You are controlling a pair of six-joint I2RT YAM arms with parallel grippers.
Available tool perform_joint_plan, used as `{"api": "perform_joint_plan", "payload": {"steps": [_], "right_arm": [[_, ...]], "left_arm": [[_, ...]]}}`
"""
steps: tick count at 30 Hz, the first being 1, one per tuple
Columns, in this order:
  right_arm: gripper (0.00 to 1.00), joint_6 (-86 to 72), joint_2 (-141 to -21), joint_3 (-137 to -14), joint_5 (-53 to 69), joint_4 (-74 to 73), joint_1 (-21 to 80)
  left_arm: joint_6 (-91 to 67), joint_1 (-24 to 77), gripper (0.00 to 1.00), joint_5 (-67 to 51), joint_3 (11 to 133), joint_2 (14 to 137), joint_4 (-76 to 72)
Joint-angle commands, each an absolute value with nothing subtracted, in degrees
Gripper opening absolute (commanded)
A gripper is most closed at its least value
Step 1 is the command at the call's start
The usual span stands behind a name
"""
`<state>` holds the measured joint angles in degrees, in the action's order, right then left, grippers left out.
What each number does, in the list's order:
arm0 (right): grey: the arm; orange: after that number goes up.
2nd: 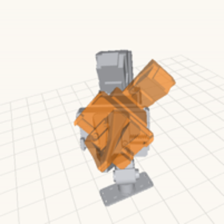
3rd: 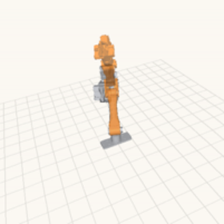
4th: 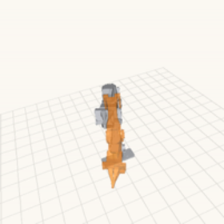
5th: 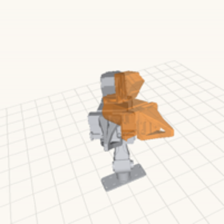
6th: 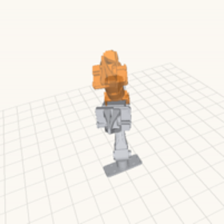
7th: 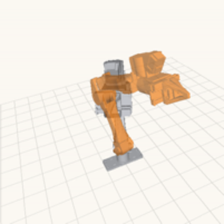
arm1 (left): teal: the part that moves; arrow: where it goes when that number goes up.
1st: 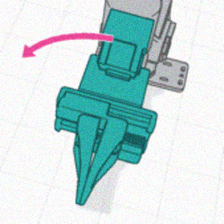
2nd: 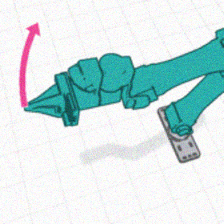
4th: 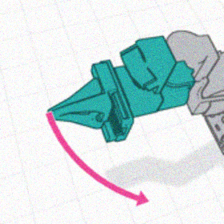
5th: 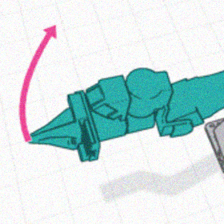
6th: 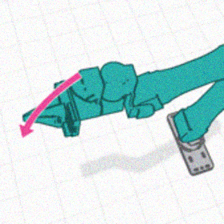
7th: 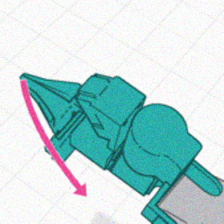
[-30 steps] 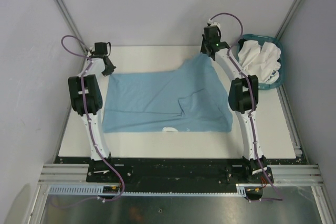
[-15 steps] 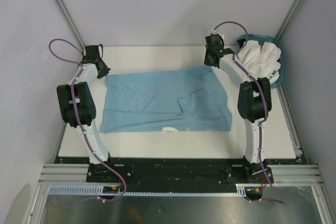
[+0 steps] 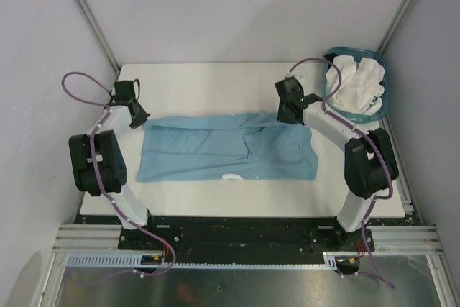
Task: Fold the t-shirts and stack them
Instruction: Fold the other side of the tshirt into a rectangle
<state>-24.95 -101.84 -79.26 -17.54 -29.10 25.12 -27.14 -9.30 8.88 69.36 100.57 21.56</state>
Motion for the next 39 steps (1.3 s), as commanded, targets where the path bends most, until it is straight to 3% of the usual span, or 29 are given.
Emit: {"api": "perform_joint_plan", "payload": {"steps": [1, 39], "right_arm": [[0.0, -27.4, -97.4, -75.0, -20.2, -29.2, 26.7], [0.0, -27.1, -86.7, -63.9, -25.5, -32.6, 30.6]], "left_arm": [[-28.5, -9.9, 0.0, 12.2, 66.1, 96.5, 20.5], [-31.8, -8.0, 0.0, 19.6, 58.9, 93.4, 23.3]]}}
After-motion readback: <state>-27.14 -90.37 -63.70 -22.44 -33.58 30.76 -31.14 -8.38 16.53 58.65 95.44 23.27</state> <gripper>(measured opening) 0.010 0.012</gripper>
